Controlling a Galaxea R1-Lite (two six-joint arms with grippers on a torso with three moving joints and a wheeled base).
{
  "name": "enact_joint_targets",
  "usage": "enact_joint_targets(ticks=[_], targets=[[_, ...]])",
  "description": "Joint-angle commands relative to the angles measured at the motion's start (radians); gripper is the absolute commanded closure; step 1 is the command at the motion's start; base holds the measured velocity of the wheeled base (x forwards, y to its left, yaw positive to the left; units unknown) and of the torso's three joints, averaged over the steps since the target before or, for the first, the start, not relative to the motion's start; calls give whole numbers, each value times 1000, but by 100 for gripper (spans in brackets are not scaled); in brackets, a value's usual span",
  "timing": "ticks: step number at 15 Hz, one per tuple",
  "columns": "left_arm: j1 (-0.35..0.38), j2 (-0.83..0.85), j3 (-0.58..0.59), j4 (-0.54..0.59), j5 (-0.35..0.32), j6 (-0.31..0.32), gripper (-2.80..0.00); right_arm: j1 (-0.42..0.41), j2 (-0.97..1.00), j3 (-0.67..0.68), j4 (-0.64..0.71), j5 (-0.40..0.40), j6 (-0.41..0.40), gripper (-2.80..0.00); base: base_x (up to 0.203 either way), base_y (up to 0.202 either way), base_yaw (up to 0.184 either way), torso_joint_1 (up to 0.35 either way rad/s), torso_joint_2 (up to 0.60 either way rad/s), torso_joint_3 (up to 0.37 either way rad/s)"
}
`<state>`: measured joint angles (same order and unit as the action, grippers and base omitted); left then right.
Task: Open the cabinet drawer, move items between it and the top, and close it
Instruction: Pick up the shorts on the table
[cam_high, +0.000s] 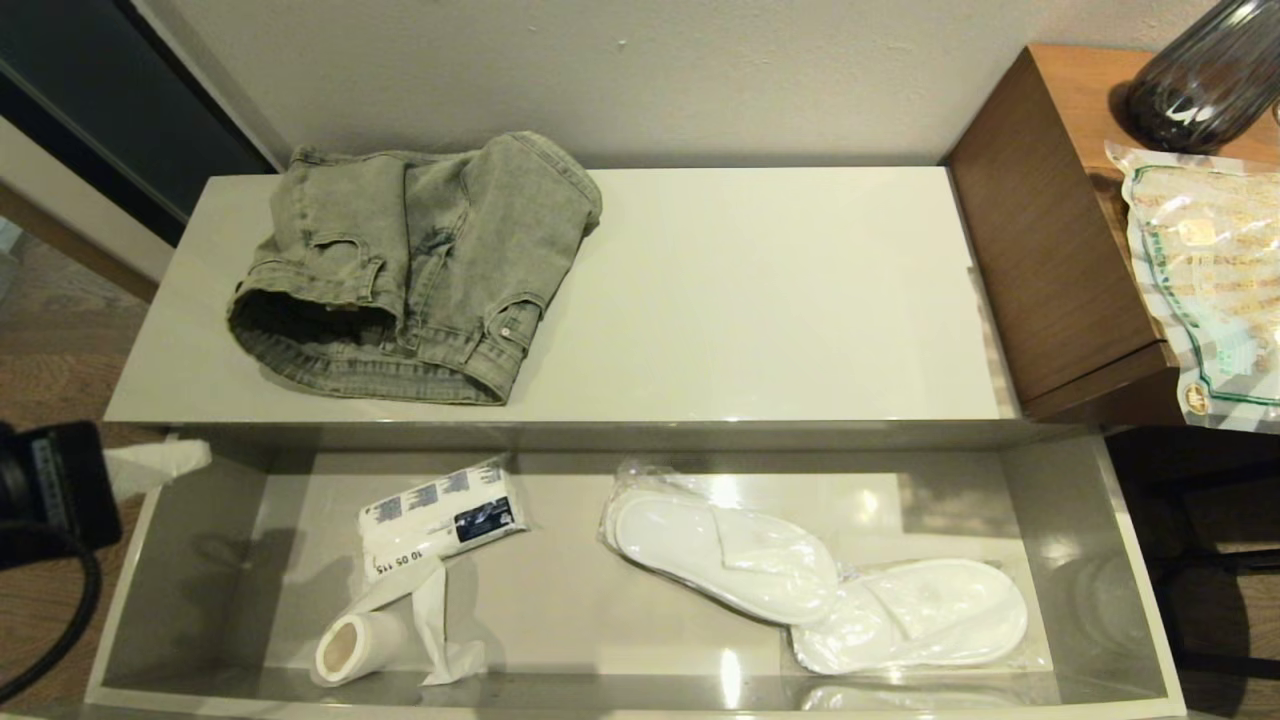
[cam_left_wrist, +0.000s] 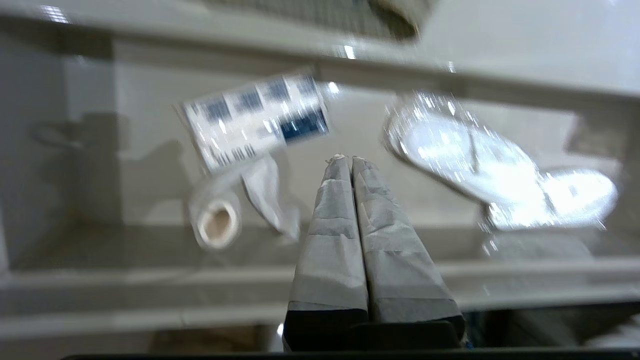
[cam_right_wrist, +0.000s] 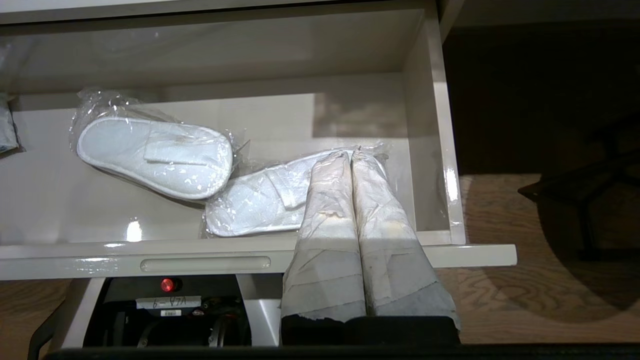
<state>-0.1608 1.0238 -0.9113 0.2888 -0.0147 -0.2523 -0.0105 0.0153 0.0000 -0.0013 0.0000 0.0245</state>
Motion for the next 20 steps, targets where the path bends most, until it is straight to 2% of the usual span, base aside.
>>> enact_joint_targets(ticks=[1, 6, 9, 11, 13, 14, 17, 19, 20], targets=[[-2, 81, -28, -43, 29, 9, 0, 0, 2, 2, 0, 0, 0, 0, 0, 0, 0, 0, 0, 0], [-52, 209, -130, -107, 113, 49, 0, 0, 2, 2, 0, 0, 0, 0, 0, 0, 0, 0, 0, 0], [-110, 405, -269, -197, 205, 68, 0, 0, 2, 2, 0, 0, 0, 0, 0, 0, 0, 0, 0, 0], [-145, 517, -390, -262, 284, 105, 0, 0, 2, 2, 0, 0, 0, 0, 0, 0, 0, 0, 0, 0], [-156, 581, -474, -285, 332, 136, 0, 0, 2, 2, 0, 0, 0, 0, 0, 0, 0, 0, 0, 0], [-158, 598, -497, -287, 354, 142, 0, 0, 2, 2, 0, 0, 0, 0, 0, 0, 0, 0, 0, 0], [-158, 599, -498, -287, 357, 144, 0, 0, 2, 2, 0, 2, -1, 0, 0, 0, 0, 0, 0, 0], [-158, 625, -499, -277, 470, 160, 0, 0, 2, 2, 0, 2, -1, 0, 0, 0, 0, 0, 0, 0], [-158, 627, -496, -266, 498, 160, 0, 0, 2, 2, 0, 2, -1, 0, 0, 0, 0, 0, 0, 0]])
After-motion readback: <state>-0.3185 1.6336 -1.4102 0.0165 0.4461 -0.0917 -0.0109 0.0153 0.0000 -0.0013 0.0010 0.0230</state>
